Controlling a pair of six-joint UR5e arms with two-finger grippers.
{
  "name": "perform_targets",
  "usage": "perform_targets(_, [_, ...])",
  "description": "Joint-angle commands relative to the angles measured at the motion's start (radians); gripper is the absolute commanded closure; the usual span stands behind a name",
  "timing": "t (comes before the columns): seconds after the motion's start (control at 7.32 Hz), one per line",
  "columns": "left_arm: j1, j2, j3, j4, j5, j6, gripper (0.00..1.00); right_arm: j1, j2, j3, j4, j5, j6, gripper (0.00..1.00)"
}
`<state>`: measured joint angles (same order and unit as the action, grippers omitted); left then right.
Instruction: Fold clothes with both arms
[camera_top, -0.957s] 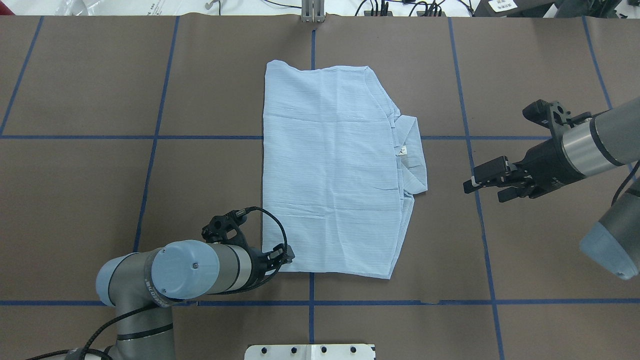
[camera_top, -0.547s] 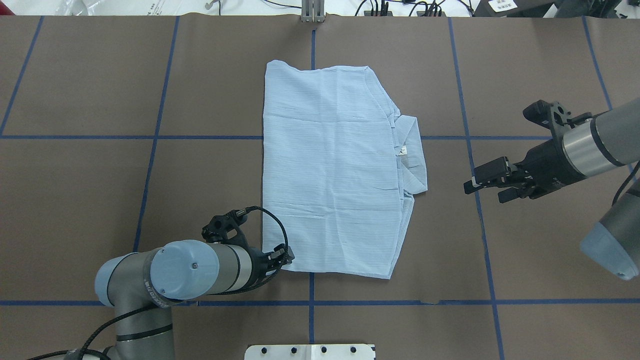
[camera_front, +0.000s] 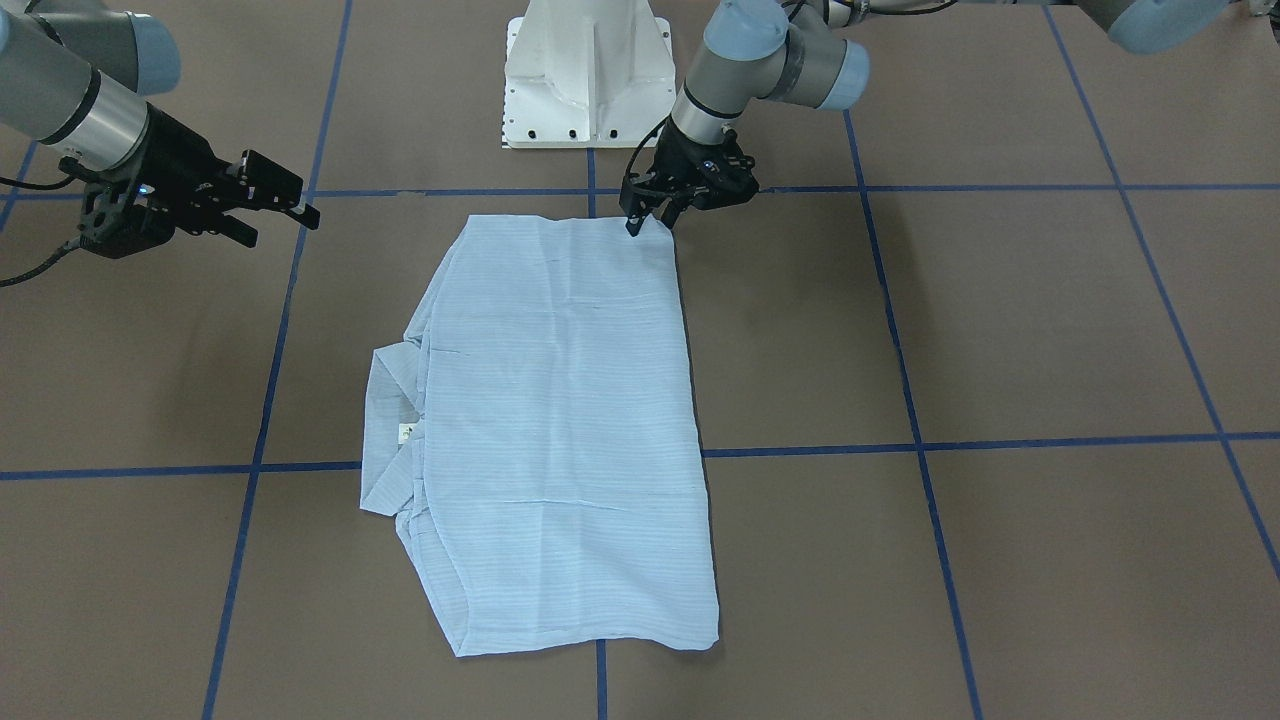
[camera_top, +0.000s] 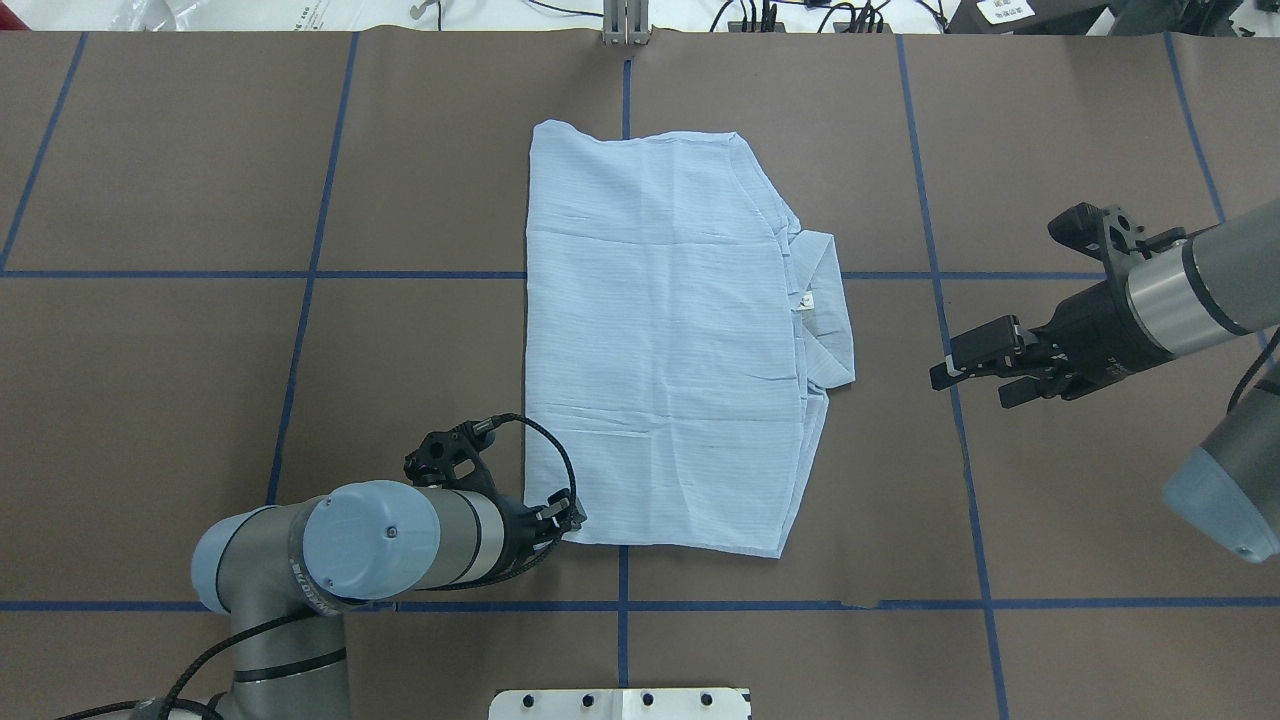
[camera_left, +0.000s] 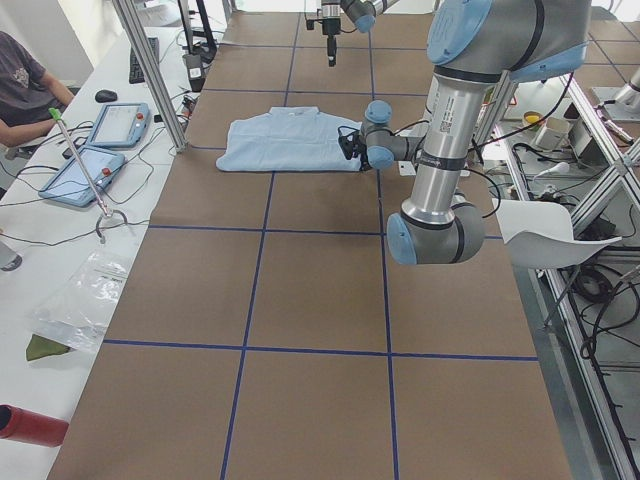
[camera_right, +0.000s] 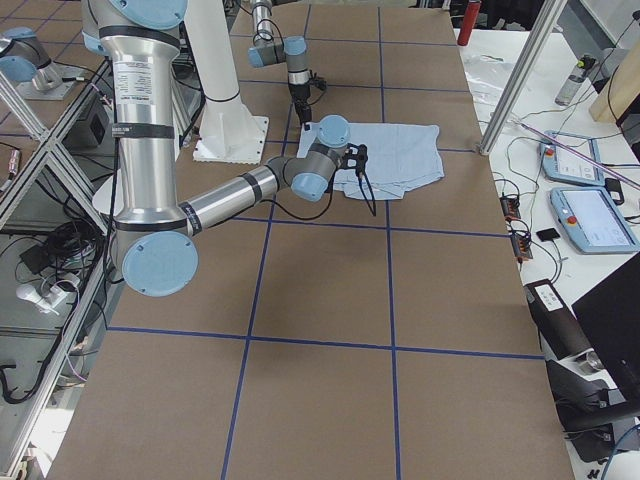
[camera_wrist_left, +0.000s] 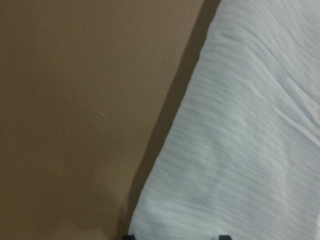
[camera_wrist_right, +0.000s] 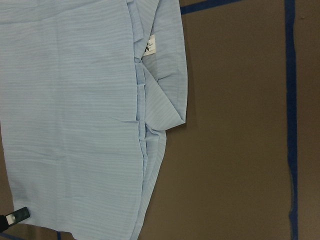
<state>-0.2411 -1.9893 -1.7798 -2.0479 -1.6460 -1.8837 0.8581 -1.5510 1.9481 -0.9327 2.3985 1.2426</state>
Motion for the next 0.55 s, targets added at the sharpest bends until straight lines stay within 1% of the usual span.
perform_targets(0.0, [-0.001,0.001,0.003,0.0,0.0,0.0,0.35,-0.001,-0.001,0.0,0.0,-0.001,0.0,0.0])
perform_targets(0.14, [-0.001,0.001,0.003,0.0,0.0,0.0,0.35,-0.001,-0.001,0.0,0.0,-0.001,0.0,0.0])
perform_targets(0.27, [-0.001,0.001,0.003,0.0,0.0,0.0,0.38,-0.001,-0.001,0.0,0.0,-0.001,0.0,0.0])
perform_targets(0.41, [-0.001,0.001,0.003,0.0,0.0,0.0,0.48,-0.001,-0.001,0.0,0.0,-0.001,0.0,0.0])
